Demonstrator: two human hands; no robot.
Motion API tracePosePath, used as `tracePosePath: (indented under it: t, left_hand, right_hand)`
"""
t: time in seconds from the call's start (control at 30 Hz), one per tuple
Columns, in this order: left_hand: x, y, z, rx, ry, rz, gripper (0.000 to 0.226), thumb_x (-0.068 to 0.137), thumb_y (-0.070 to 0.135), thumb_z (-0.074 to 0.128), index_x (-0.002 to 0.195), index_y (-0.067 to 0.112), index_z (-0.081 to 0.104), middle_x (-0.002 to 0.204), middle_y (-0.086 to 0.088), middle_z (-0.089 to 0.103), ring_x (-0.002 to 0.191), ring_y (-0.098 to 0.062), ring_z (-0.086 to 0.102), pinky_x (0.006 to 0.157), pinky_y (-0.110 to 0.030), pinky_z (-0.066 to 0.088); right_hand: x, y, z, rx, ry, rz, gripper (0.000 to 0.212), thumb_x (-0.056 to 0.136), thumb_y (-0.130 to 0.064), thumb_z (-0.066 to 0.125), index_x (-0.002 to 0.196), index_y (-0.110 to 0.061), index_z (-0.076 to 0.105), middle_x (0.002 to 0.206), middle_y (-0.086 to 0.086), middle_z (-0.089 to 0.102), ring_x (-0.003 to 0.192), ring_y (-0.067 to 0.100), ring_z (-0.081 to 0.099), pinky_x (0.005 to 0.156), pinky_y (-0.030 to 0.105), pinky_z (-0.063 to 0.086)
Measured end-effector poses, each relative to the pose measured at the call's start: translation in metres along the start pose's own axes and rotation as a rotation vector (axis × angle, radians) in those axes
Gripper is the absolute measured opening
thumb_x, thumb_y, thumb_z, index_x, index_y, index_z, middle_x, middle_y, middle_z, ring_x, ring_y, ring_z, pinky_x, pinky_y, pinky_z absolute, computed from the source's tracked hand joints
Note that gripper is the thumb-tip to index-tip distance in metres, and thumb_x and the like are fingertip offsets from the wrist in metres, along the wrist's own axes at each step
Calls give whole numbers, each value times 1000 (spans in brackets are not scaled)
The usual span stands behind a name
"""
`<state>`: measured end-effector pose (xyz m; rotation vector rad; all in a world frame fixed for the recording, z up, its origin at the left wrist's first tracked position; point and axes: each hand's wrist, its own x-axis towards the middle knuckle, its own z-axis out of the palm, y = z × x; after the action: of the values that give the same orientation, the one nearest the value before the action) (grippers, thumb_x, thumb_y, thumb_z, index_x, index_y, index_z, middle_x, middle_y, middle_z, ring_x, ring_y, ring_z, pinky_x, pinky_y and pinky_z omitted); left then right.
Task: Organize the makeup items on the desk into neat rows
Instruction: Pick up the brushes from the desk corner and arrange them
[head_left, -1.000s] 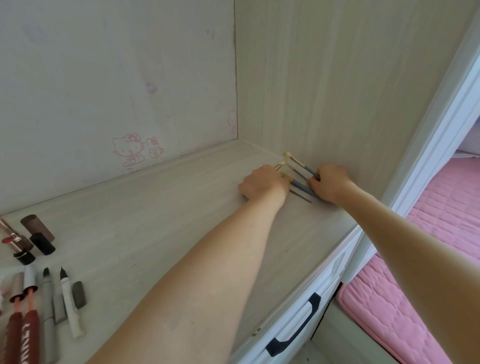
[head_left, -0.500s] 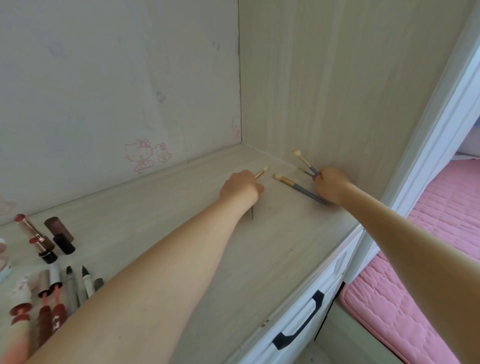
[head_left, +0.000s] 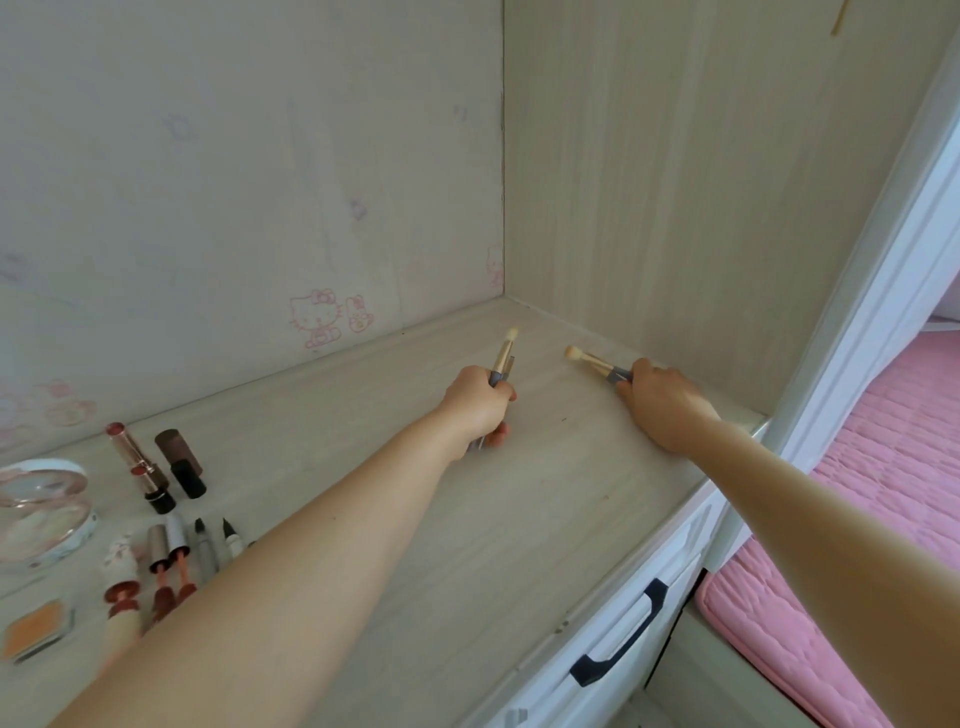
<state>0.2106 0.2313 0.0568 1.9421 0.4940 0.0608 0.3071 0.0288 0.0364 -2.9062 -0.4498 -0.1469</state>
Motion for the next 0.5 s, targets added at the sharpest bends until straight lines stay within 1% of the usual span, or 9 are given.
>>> tracePosePath:
  t: [0.03,0.1,0.17,0.23,0.33,0.4,0.43,0.5]
  left_hand:
    - [-4,-1,-4,-40,-9,-18,21,96,15,41,105,6,57,76,-7,47,51,-20,52,49,-25,45]
    - [-14,-1,-13,-67,-8,-37,19,97,15,40,105,8,56,77,-5,43,47,-16,46,40,-18,35]
    - [-25,-1,-23,-107,-9,-45,14,97,13,42,100,9,55,75,-4,41,45,-13,35,36,-13,23]
    - [-37,1,-35,-143,-7,-38,11,97,12,43,98,9,54,73,-3,41,43,-11,29,35,-13,17]
    - [-53,1,-52,-164,1,-29,11,96,11,44,97,8,55,71,-3,43,38,-8,28,35,-14,16]
    - [-64,0,-62,-166,-1,-25,13,96,11,45,98,8,57,71,-2,43,37,-7,28,34,-15,17]
    - [-70,-1,-66,-169,-2,-21,13,96,11,44,97,7,57,71,-2,44,37,-7,28,34,-15,17]
    - [-82,-4,-74,-182,-4,-7,14,96,12,45,96,8,58,70,-2,44,37,-7,28,34,-16,18]
  right_hand:
    - [-2,0,0,-1,6,0,37,103,-38,24,104,-7,43,97,17,56,78,29,44,72,39,39]
    - [-6,0,0,12,27,3,36,104,-34,22,104,-5,43,100,19,57,79,29,43,71,38,36]
    - [-11,-1,1,28,50,-1,34,104,-30,22,103,-4,43,99,18,57,79,30,46,69,38,36]
    - [-20,-5,0,47,83,-45,30,104,-27,23,99,-5,42,93,17,58,74,30,50,63,37,38]
    - [-37,-17,-2,73,114,-122,26,104,-27,23,94,-8,39,84,12,54,64,28,47,54,35,36]
    - [-47,-26,-3,89,112,-145,26,104,-27,23,91,-9,37,79,9,52,56,26,45,47,34,31]
    - [-51,-31,-4,107,104,-145,26,104,-28,22,90,-10,36,75,8,51,55,25,45,45,34,28]
    - [-60,-43,-6,157,96,-129,28,104,-30,22,89,-10,36,69,7,51,55,28,48,45,33,29]
